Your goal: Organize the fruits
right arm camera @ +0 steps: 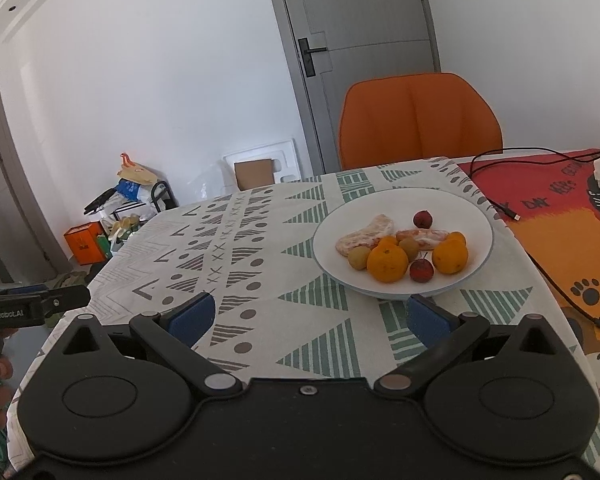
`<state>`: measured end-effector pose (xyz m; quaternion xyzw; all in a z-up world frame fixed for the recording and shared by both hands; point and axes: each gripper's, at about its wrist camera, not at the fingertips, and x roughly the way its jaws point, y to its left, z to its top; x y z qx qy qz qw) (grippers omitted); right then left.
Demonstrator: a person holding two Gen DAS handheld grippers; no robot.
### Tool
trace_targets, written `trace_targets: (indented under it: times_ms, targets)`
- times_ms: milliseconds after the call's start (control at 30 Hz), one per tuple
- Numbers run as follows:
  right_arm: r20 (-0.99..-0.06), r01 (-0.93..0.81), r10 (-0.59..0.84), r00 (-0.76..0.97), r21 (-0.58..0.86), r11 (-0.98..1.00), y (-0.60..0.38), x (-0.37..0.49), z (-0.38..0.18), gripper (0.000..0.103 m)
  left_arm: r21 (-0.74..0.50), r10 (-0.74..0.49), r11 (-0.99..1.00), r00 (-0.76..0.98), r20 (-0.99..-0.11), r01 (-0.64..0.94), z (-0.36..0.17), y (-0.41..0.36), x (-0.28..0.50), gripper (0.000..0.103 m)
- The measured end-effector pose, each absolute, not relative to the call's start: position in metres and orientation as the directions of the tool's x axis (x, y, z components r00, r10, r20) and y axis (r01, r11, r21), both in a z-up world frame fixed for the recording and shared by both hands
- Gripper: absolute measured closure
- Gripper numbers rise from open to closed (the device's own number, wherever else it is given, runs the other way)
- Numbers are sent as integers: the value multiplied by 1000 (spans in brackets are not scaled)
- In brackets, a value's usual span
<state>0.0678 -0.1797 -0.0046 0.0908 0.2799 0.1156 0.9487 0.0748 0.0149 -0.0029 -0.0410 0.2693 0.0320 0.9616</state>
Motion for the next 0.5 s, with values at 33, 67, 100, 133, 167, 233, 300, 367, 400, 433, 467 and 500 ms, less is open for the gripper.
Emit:
trace_targets:
  times_ms: [33, 67, 100, 133, 167, 233, 300, 367, 400, 433, 467, 500]
  targets:
    - [-510, -166, 269, 817, 238, 957, -180, 67, -5, 0, -61, 40, 995, 853, -520, -83, -3, 15, 74, 0]
    - [-511, -164, 268, 817, 239, 957, -180, 68, -5, 0, -62, 39, 995, 852, -521, -83, -3, 15, 74, 0]
    - [-512, -164, 268, 816, 240, 957, -181, 67, -5, 0, -63, 38, 995, 852, -523, -82, -4, 15, 74, 0]
    - [-513, -163, 268, 816, 240, 957, -181, 67, -6, 0, -62, 38, 995, 850, -525, -83, -4, 15, 74, 0]
    - [-514, -163, 267, 815, 239, 957, -181, 67, -6, 0, -61, 39, 995, 850, -526, -83, -5, 15, 74, 0]
    - [-512, -165, 268, 816, 238, 957, -181, 67, -6, 0, -61, 39, 995, 847, -530, -85, -6, 15, 75, 0]
    - [-511, -163, 266, 817, 237, 958, -181, 66, -7, 0, -63, 37, 994, 845, -533, -84, -8, 16, 74, 0]
    - [-512, -160, 264, 817, 239, 958, -182, 66, -8, 0, -59, 34, 995, 848, -528, -77, -8, 15, 73, 0]
    - [-513, -158, 263, 817, 239, 958, -182, 66, -9, 0, -56, 33, 996, 851, -524, -73, -8, 14, 72, 0]
    - [-513, -157, 261, 817, 238, 958, -183, 66, -9, 0, -54, 30, 996, 853, -522, -68, -7, 13, 72, 0]
    - [-514, -156, 261, 817, 239, 959, -183, 66, -9, 0, -53, 27, 997, 854, -519, -64, -6, 13, 71, 0]
    - [-514, -155, 261, 817, 239, 959, -183, 66, -9, 0, -54, 25, 997, 857, -516, -61, -6, 12, 71, 0]
